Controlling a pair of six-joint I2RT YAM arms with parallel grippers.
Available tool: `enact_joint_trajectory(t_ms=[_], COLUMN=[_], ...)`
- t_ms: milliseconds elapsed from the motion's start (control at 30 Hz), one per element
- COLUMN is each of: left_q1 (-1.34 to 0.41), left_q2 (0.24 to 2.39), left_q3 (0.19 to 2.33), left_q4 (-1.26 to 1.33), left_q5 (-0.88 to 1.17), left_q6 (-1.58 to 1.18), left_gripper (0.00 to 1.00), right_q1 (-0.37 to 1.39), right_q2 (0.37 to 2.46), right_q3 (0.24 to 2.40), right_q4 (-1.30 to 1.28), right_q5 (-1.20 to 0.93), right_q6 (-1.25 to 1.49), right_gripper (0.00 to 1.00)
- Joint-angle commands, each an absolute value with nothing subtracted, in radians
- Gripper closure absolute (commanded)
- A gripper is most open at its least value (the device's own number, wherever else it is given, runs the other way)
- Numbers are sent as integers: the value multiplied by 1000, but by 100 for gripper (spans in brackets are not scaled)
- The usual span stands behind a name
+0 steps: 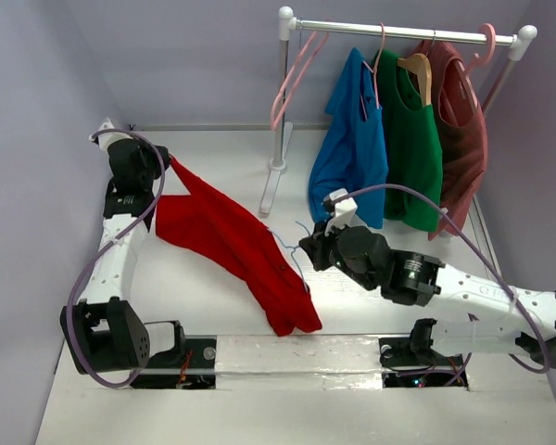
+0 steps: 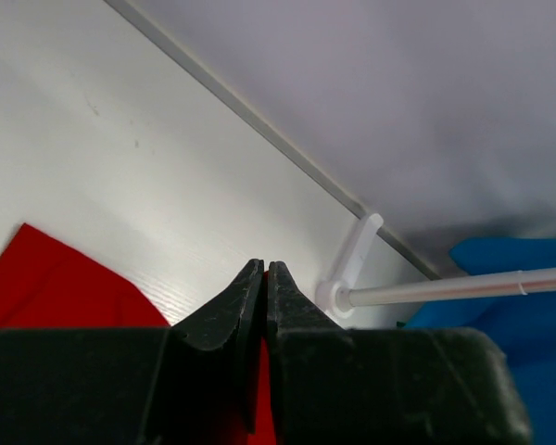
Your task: Place the t-shirt on the hanger
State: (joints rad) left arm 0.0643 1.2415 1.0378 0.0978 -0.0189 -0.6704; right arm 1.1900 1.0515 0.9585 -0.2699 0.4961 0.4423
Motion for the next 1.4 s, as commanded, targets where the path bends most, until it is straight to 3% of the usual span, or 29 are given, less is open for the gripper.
enact_joint_trajectory(t_ms=[0,300,400,433,467,567,767,933,1033,1367], left_q1=[92,92,92,92,92,17,-383,-682,-788,-851], left_q2=[1232,1161,1118,1095,1035,897,648,583,650,785], left_q3=[1097,1158,1146,1132,1093,1011,801,678,684,696], left_q4=[110,74,54,58,69,74,120,202,264,371], left_q5=[-12,58,106,113,136,126,-38,-133,-169,-203], left_q6=[-638,-640,-634,-635,-638,-655,-776,-902,-925,-963], left_gripper=[100,100,66,51,47,46,49,46,42,39], right_q1=[1197,1197,1197,1197,1197,1197,1197,1197,1197,1197], right_q2=[996,1160,1186,1181,1169,1169,1233,1275,1285,1281], right_q3=[1080,1739,1714,1648,1617,1594,1706,1713,1700,1646], right_q4=[-414,-626,-641,-618,-608,-600,-673,-692,-677,-638], right_q5=[483,535,544,558,572,584,598,607,603,584], right_q6=[413,233,245,250,252,262,253,265,271,291], right_gripper=[100,100,100,100,100,100,100,100,100,100])
